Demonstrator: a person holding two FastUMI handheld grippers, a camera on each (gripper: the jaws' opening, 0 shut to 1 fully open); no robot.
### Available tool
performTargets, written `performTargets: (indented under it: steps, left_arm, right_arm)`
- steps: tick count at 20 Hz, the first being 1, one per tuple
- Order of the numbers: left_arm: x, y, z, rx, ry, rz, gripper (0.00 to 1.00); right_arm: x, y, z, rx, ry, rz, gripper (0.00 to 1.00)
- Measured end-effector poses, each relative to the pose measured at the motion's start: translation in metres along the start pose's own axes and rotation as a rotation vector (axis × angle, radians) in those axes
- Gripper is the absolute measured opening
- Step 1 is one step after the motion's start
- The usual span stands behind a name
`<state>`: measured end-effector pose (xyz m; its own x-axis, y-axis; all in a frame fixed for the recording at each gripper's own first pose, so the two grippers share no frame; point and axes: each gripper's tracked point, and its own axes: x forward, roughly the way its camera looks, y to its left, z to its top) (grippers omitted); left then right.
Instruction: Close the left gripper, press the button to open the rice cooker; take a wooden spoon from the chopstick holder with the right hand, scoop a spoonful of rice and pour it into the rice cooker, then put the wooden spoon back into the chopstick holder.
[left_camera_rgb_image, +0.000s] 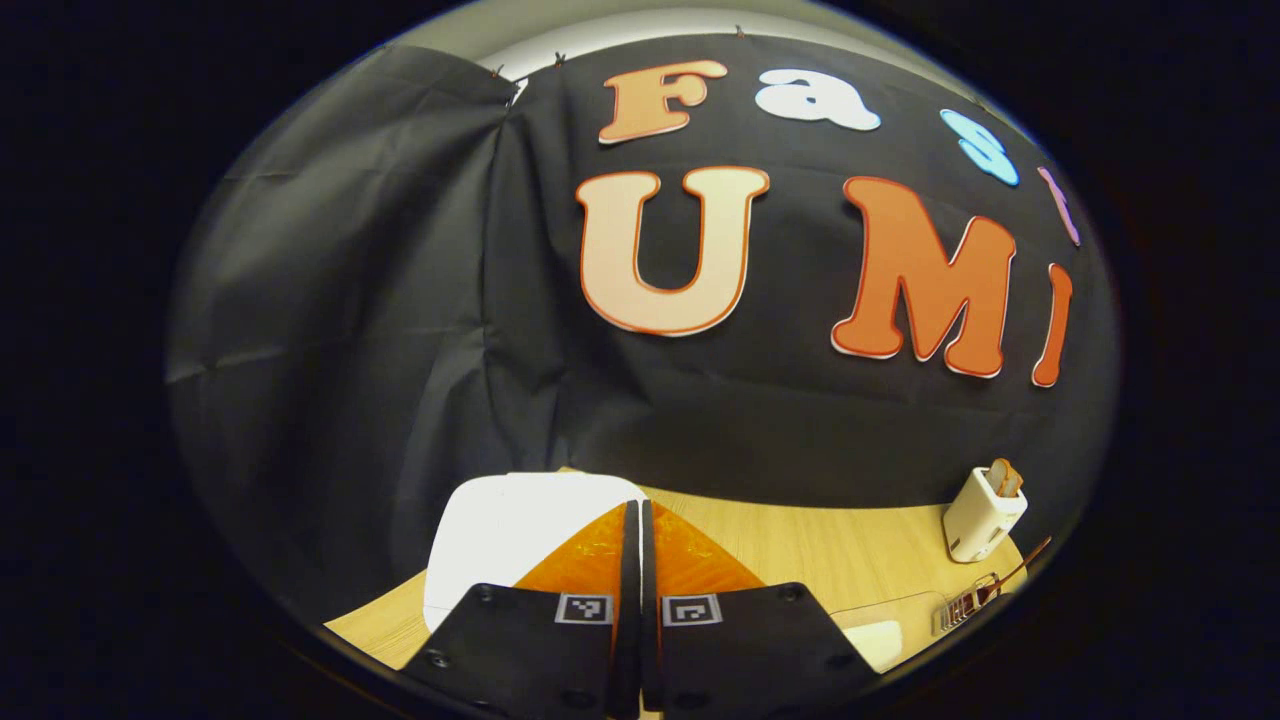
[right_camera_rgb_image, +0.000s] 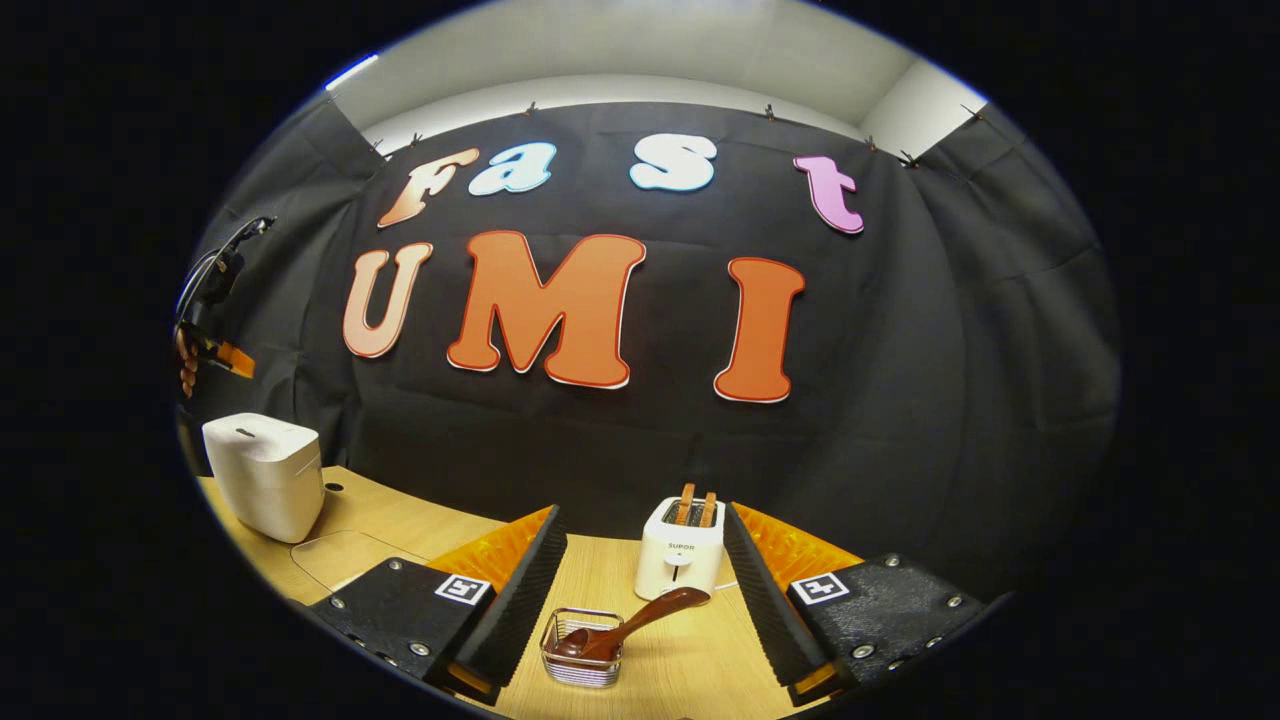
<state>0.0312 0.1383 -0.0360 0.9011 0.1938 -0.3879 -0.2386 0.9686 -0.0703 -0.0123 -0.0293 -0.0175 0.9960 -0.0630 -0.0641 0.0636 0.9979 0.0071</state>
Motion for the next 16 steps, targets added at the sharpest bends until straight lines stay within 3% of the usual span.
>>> performTargets:
  steps: [5, 10, 13, 16]
  left_arm:
    - [0.022, 0.027, -0.044, -0.048, 0.154, 0.028, 0.04]
    - [0.031, 0.032, -0.096, -0.126, 0.302, 0.009, 0.04]
    - [0.032, 0.035, -0.094, -0.188, 0.263, -0.003, 0.04]
    - [0.036, 0.041, -0.097, -0.177, 0.275, -0.007, 0.05]
  right_arm:
    - [0.002, -0.005, -0.02, 0.013, 0.048, -0.01, 0.94]
    - [0.003, -0.007, -0.038, 0.016, 0.085, -0.006, 0.94]
    - [0.004, -0.01, -0.05, 0.033, 0.11, -0.01, 0.94]
    - [0.004, -0.009, -0.061, 0.062, 0.131, -0.005, 0.94]
